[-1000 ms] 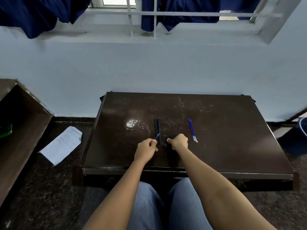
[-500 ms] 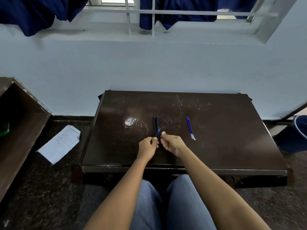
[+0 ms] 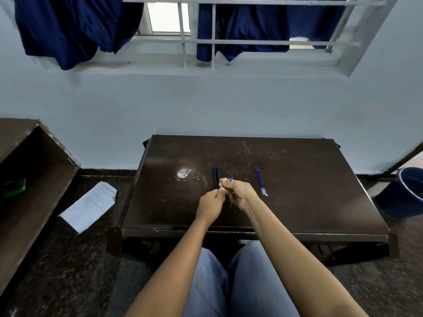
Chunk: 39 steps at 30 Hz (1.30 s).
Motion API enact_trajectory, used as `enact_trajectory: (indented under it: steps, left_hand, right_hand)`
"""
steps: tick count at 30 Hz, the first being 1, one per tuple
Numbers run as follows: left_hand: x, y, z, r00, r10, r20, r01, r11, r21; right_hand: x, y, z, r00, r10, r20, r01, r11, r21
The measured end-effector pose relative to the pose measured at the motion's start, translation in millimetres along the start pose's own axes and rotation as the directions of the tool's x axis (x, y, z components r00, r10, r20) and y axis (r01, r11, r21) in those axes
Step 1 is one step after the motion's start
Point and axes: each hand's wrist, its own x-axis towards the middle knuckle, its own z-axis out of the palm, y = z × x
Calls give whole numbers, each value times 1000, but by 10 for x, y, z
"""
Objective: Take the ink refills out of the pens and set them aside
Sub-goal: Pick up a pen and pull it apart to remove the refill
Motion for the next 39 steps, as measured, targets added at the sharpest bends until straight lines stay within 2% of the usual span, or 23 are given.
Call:
enact_trajectory:
  steps: [3,9,13,15,17,19,20,24,27,29,31,33,35,37,39]
  left_hand:
    - [-66,38,-13,1000,4,-19,-5,999,-33]
    - [-270,127,74,987,62,-151,-29,976,215]
    - [-379,193,112,975,53,-218,0,972,234]
    - [-393,265,71,989,26,-148,-8,993,121]
    - [-416,366,4,999,-48,5,49,985,-165]
    - [-442,445,-97,971,-132,200,207,881,-425]
    - [-448,456,-138,949,-145,279,272,824,-497]
    - [-448,446,-221,882,-139,450,426,645,-634]
    - [-448,434,-248,824,-103,558,528,499,-687]
    - [-464,450,-287,801,-62,595,551,465,-693]
    - [-493,507,-306,813,-64,578,523,515,-679]
    - [-531,559,-295,893,-115,435,381,707,-596]
    - [-556,560,-257,979,-63,193,136,909,-393]
    - [-564,522,-213,996,85,10,-79,963,-259]
    - [-594,520,-200,993,111,-50,-120,956,-267]
  right_hand:
    - [-171,-48,-42,999,32,28,-33,999,26]
    - [-306,0,-35,978,15,-208,-19,1000,-21]
    - [-391,47,-9,973,-59,-222,60,998,-1]
    - [-484,33,-13,976,-123,-178,123,992,-10]
    - [-596,-20,-23,976,-167,-141,165,986,-29]
    - [-672,-62,-32,976,-190,-103,187,982,-32]
    - [-699,-74,-38,976,-199,-85,198,980,-20]
    - [-783,-92,-43,972,-236,5,236,971,42]
    - [-828,-114,-64,953,-276,123,263,958,110]
    - [-834,-116,-114,924,-314,218,289,947,141]
    - [-826,-111,-167,899,-348,264,317,936,154]
    - [-800,-98,-212,896,-365,252,342,931,130]
    - [-775,-83,-231,901,-378,214,374,925,61]
    - [-768,-67,-229,911,-366,188,365,930,43]
    - [-773,-57,-221,924,-342,169,333,940,78]
